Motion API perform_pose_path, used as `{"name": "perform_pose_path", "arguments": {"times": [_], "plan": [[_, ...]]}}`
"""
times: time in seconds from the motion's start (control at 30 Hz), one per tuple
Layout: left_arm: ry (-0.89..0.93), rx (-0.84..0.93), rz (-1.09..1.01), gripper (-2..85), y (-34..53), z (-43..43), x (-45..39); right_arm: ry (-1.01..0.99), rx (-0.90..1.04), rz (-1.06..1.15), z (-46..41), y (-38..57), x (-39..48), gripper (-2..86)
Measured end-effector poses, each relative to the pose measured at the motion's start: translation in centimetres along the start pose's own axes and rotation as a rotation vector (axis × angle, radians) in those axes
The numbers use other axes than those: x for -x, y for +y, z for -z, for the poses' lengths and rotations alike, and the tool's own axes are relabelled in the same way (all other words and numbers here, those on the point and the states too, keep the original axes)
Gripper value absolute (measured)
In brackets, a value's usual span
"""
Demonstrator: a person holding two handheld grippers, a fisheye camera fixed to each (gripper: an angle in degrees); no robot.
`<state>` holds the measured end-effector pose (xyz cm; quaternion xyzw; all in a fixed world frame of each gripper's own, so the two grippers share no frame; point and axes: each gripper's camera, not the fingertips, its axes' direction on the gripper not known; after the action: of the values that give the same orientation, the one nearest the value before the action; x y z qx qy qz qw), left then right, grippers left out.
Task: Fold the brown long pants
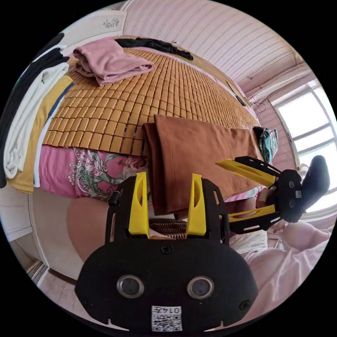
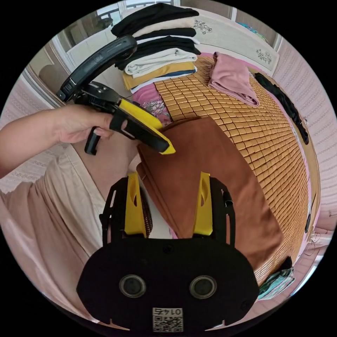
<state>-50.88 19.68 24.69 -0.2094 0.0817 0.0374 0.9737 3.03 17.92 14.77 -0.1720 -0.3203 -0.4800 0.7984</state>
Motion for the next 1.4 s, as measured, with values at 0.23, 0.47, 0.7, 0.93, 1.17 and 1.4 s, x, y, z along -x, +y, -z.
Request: {"name": "perform_pose_path", "arguments": {"times": [0.23,0.47,0.7,0.93,1.17,1.4], "plan": [[0.168,-0.044,0.009,5.8,1.6,1.2,2.1,0.13,0.191,0.053,-4.6,-3.9,2.2,23.4],[-0.052,-0.155,-0.31,5.1,4.2,4.7,-4.6,-0.14,-0.038,-0.178,0.1,-2.0,-2.0,13.3],[0.011,-0.191,-0.31,9.4,5.7,5.5,-5.4,-0.239,-0.19,-0.296,2.9,2.9,-4.7,2.2],[0.109,-0.229,-0.279,12.2,7.8,5.8,-3.8,-0.277,-0.248,-0.407,3.9,6.3,-7.1,0.7],[0.169,-0.266,-0.295,14.2,9.3,6.1,-3.0,-0.309,-0.317,-0.556,4.8,9.4,-10.5,0.5],[0.02,-0.242,-0.11,9.4,9.6,6.3,1.2,-0.328,-0.524,-0.838,9.0,17.4,-16.2,0.5]]}}
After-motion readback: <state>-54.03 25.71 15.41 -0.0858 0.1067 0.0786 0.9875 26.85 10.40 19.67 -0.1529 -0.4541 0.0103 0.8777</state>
